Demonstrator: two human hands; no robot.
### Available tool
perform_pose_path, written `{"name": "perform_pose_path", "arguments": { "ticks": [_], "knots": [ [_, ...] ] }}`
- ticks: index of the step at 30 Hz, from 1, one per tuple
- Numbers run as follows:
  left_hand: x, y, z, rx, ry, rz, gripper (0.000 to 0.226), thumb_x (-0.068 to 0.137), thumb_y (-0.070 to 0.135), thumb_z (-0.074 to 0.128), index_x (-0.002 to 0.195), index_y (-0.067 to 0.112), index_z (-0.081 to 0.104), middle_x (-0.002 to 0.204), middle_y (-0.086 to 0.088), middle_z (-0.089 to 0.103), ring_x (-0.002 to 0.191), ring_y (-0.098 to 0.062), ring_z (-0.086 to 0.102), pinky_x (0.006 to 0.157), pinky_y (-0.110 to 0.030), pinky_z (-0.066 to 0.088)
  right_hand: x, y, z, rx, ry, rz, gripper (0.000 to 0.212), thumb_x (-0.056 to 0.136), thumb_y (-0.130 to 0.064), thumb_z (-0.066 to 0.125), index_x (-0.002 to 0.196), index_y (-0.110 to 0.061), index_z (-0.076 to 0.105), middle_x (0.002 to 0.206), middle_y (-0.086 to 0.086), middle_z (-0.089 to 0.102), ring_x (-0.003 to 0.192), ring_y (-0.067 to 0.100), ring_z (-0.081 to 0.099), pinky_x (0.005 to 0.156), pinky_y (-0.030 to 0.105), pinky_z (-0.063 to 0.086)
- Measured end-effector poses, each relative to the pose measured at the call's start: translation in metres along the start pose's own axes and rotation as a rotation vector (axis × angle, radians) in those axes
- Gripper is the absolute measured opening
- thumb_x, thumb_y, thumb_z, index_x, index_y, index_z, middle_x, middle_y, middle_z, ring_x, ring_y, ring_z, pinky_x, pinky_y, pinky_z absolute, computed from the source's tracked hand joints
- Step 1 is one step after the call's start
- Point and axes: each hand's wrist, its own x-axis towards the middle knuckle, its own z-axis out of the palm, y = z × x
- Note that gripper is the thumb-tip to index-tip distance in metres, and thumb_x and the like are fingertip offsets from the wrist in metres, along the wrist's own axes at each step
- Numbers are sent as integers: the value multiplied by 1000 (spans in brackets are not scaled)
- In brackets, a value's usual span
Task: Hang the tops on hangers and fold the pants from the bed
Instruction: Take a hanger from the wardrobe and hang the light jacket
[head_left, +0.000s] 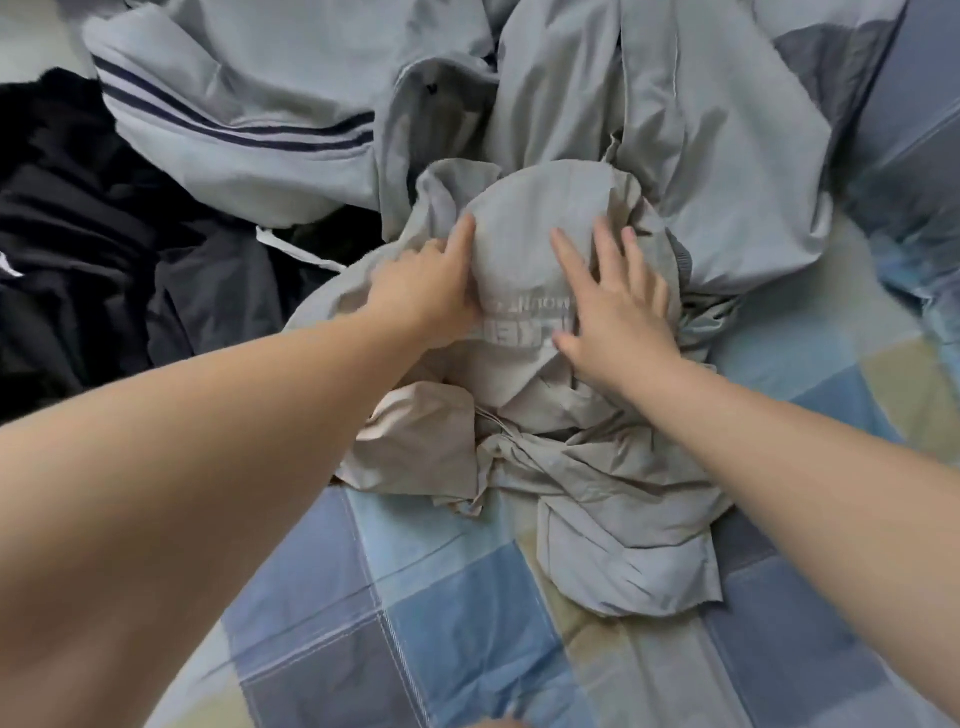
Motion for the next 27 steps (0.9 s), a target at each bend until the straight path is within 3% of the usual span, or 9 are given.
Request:
{"name": "perform_pose_path", "arguments": {
  "ticks": [4, 6, 8, 13, 16, 18, 21, 24, 27],
  "knots": [
    [-22, 1, 15, -85, 2, 103, 17, 90, 18, 53, 107, 17, 55, 105, -9, 65, 96, -36, 61, 73, -43, 50, 21, -4, 10, -160, 28, -104, 94, 80, -16, 74, 153, -46, 22, 167, 1, -16, 152, 34, -13, 118, 62, 2],
    [-53, 8, 28, -133, -9, 169, 6, 87, 15, 54, 93, 17, 52, 101, -8, 63, 92, -35, 59, 68, -43, 49, 11, 1, 13, -214, -5, -142, 59, 81, -17, 70, 133, -39, 54, 167, 5, 8, 153, 34, 1, 118, 61, 2],
    [-88, 18, 46, -144, -68, 202, 7, 88, 16, 56, 94, 18, 53, 102, -7, 60, 91, -35, 59, 66, -42, 48, -11, 9, 20, -245, -31, -163, 32, 84, -17, 64, 114, -28, 68, 149, 5, 43, 147, 31, 23, 118, 57, 6],
    [-191, 52, 93, -306, -232, 71, 7, 93, 17, 54, 93, 19, 47, 101, -6, 56, 91, -34, 57, 67, -40, 42, -112, 20, 42, -165, -113, -108, 23, 79, -15, 67, 101, -21, 72, 112, 3, 63, 121, 32, 51, 111, 51, 19],
    [-246, 74, 111, -366, -460, -19, 5, 96, 17, 50, 101, 18, 50, 110, -7, 60, 104, -32, 58, 79, -42, 46, -178, 18, 53, -184, -301, -2, 22, 86, -25, 60, 106, -29, 69, 114, -3, 61, 117, 28, 51, 102, 44, 28],
    [-273, 87, 113, -348, -685, -78, 23, 96, 19, 48, 119, 19, 53, 124, -8, 59, 116, -30, 56, 92, -42, 48, -214, 16, 58, -164, -453, 72, 26, 93, -30, 54, 115, -33, 66, 121, -5, 59, 120, 26, 50, 97, 41, 31],
    [-290, 98, 103, -251, -874, -120, 30, 96, 30, 49, 124, 19, 52, 128, -9, 59, 116, -31, 59, 91, -41, 49, -238, 16, 53, -63, -649, 136, 29, 96, -34, 51, 121, -32, 65, 126, -2, 59, 122, 27, 52, 96, 38, 39],
    [-275, 105, 78, -265, -761, -79, 27, 94, 44, 50, 114, 26, 56, 119, -5, 65, 109, -30, 62, 85, -37, 50, -225, 17, 30, 87, -783, 187, 33, 90, -51, 57, 116, -32, 66, 123, -2, 63, 117, 26, 59, 86, 35, 47],
    [-237, 108, 45, -427, -341, -84, 20, 94, 44, 51, 101, 27, 59, 99, 0, 68, 95, -27, 63, 75, -36, 49, -189, 22, 7, 158, -507, 203, 25, 88, -52, 59, 97, -30, 66, 101, -2, 70, 99, 28, 65, 69, 31, 43]
  ]
}}
